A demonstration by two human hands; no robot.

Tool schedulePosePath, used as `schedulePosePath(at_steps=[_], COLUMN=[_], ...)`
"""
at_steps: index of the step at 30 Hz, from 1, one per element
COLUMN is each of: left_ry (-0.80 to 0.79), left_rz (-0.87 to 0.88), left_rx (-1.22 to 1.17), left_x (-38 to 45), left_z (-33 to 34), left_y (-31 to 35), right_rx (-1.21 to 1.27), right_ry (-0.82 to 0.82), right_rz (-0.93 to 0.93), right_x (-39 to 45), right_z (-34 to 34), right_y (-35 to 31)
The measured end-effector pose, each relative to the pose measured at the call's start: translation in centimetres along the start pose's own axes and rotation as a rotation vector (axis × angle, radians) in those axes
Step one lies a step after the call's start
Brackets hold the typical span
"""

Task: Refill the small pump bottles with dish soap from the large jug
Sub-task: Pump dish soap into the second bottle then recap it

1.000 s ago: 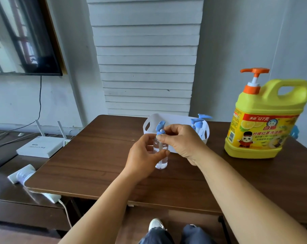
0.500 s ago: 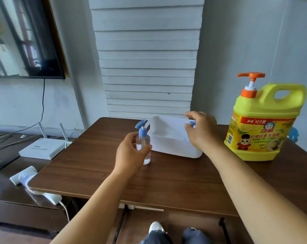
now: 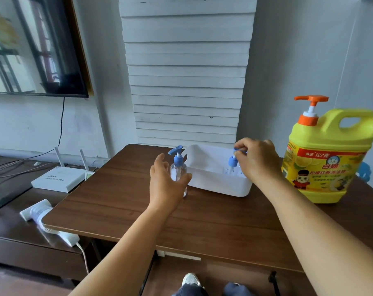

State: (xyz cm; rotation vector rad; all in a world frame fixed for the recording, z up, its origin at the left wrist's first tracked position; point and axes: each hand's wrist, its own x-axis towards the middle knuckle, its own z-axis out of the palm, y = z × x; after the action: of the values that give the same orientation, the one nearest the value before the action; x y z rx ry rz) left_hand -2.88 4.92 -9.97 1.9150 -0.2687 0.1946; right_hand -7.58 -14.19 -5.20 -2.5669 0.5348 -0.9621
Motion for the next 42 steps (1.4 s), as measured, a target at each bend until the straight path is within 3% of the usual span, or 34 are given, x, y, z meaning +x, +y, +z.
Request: schedulePosePath(at_steps=[4,7,11,14,18,21,25,31,34,37,40,42], left_ry=[0.185,0.296,0.091,0.003,-0.150,-0.247,-0.257,-0.417,-0.306,-0.167,-0.348,-0.365], left_rz=[0.143,0.359,0.558,0.499,0.238,0.120,0.100,0.108,0.105,0.106,0.088,0.090], left_rx=[0.007,0.028,0.084,0.027,-0.261,-0.452,-0.491,-0.462,-0.458,-0.257,-0.306,-0.352], left_x=[-0.9,-1.3,-2.2,-2.4,-2.8,-3.3,-3.9,-3.6,-3.7,-3.9,-4.2,-4.3], left_z=[0.0,0.2,1.0,1.4,1.3,1.1,1.6,1.1,1.2,1.7,1.8,1.9], left_y=[2.4,4.5,7.3,8.3,8.5,8.8,8.8,8.1,8.1,7.9,7.6,7.5], right_rx=[0.250,0.346,0.502,0.613,0.817,0.781,0.780,0.888,0.789,0.679,0.681,0.688], right_ry=[0.121,0.177,0.145,0.078,-0.121,-0.293,-0.500,-0.440,-0.392,-0.322,-0.282,-0.271], right_rz=[-0.045,-0.125,-0.166,-0.189,-0.061,0.070,0.104,0.172,0.132,0.134,0.200,0.233], right_x=[-0.3,-0.9,-2.1,-3.1,-4.1,-4.6,-5.8,-6.2,-6.6,-6.6,-6.5,-6.5], right_z=[-1.8,-3.1,-4.3,-5.0,-5.6,-4.6,-3.0,-3.0,-2.7,-2.3,-2.2,-2.2], right_y=[-1.9,-3.3,-4.7,-5.1,-4.1,-2.7,-1.7,-1.0,-1.2,-1.1,-0.3,0.1])
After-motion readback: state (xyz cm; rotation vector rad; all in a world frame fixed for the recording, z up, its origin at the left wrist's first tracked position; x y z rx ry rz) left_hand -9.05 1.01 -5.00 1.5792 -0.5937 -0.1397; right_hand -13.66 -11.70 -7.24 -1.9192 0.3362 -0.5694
